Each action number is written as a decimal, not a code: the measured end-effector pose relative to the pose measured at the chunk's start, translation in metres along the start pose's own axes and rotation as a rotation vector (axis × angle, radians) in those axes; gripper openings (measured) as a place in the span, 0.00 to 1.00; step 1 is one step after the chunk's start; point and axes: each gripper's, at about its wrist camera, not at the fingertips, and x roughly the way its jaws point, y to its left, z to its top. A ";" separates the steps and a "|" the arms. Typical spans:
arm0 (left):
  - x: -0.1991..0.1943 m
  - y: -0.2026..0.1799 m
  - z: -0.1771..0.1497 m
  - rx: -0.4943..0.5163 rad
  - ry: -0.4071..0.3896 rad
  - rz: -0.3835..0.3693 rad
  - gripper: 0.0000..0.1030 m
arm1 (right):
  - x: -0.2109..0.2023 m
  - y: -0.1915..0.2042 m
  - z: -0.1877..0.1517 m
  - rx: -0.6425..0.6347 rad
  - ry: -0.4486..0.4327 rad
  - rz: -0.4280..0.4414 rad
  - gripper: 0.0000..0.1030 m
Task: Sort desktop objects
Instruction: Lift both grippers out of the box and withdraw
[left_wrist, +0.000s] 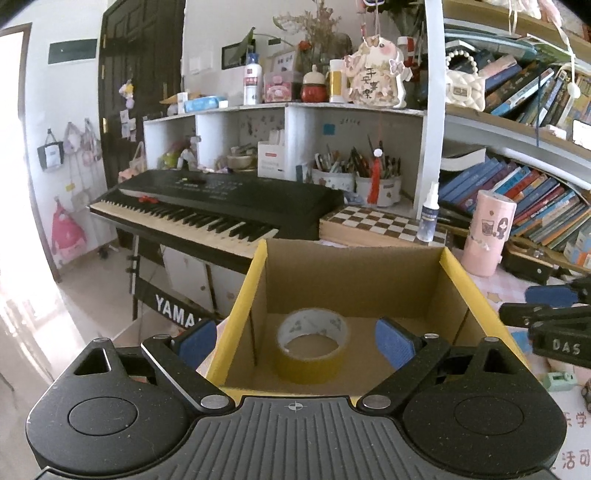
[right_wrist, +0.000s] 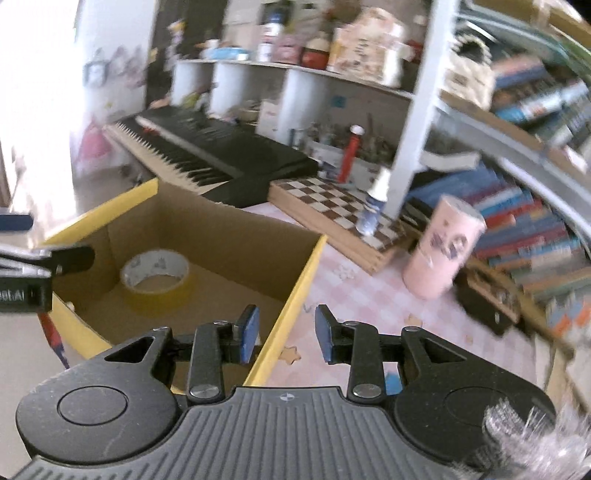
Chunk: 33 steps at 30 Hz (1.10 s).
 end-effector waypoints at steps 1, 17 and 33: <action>-0.001 0.001 0.000 -0.001 -0.001 0.001 0.94 | -0.003 0.000 -0.002 0.023 -0.003 -0.010 0.31; -0.054 0.029 -0.047 -0.036 -0.044 0.075 0.97 | -0.069 0.042 -0.058 0.282 -0.064 -0.186 0.47; -0.085 0.037 -0.087 0.046 0.073 0.072 0.98 | -0.099 0.093 -0.111 0.288 0.035 -0.155 0.65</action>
